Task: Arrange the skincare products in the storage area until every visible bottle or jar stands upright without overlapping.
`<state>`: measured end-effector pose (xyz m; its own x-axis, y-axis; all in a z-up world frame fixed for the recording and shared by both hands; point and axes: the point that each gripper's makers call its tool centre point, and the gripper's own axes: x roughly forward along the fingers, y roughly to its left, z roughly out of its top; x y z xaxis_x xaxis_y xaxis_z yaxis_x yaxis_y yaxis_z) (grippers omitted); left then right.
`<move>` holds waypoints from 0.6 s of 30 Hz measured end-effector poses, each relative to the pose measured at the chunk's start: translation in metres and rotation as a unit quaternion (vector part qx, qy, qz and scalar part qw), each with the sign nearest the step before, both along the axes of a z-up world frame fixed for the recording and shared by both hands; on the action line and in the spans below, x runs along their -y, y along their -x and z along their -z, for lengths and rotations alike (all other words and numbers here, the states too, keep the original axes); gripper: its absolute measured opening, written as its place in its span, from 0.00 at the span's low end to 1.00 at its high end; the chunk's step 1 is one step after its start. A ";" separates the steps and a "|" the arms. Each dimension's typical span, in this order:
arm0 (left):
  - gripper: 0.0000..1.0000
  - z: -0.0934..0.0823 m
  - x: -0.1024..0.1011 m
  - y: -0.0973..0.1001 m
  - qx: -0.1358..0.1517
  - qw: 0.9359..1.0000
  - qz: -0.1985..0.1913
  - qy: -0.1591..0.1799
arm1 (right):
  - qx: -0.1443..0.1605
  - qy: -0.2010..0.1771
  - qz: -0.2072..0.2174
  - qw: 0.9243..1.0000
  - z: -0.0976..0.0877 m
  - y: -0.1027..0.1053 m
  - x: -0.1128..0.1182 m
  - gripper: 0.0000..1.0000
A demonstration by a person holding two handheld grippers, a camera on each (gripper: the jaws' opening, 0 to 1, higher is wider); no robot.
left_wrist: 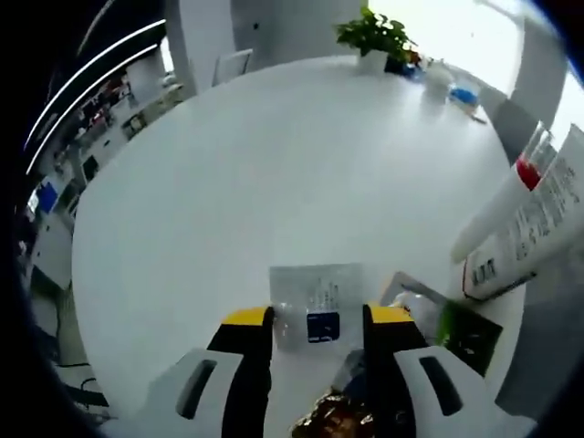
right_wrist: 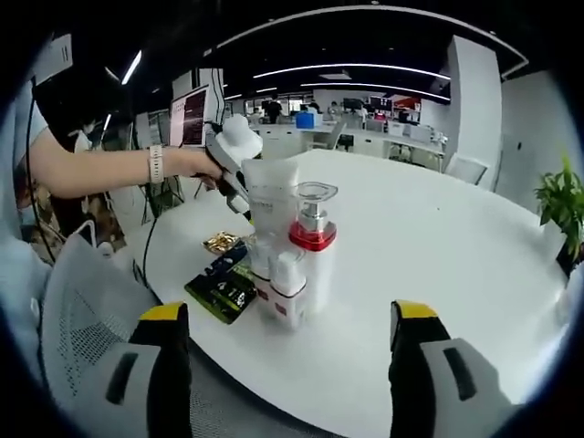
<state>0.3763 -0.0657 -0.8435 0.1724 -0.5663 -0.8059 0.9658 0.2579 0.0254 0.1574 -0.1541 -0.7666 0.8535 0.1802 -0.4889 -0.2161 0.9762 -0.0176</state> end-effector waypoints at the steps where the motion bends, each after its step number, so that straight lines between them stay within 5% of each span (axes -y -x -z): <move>1: 0.36 -0.003 -0.003 0.003 0.002 1.000 0.007 0.001 | 0.004 0.004 0.002 1.000 -0.001 -0.001 0.000 0.98; 18: 0.36 -0.017 -0.051 0.048 0.016 0.993 0.108 -0.038 | 0.039 0.012 -0.017 0.999 -0.022 0.005 -0.014 1.00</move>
<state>0.3285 -0.0147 -0.8267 0.0802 -0.5309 -0.8436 0.9968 0.0405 0.0692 0.1526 -0.1402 -0.7450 0.8833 0.1977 -0.4252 -0.2455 0.9675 -0.0601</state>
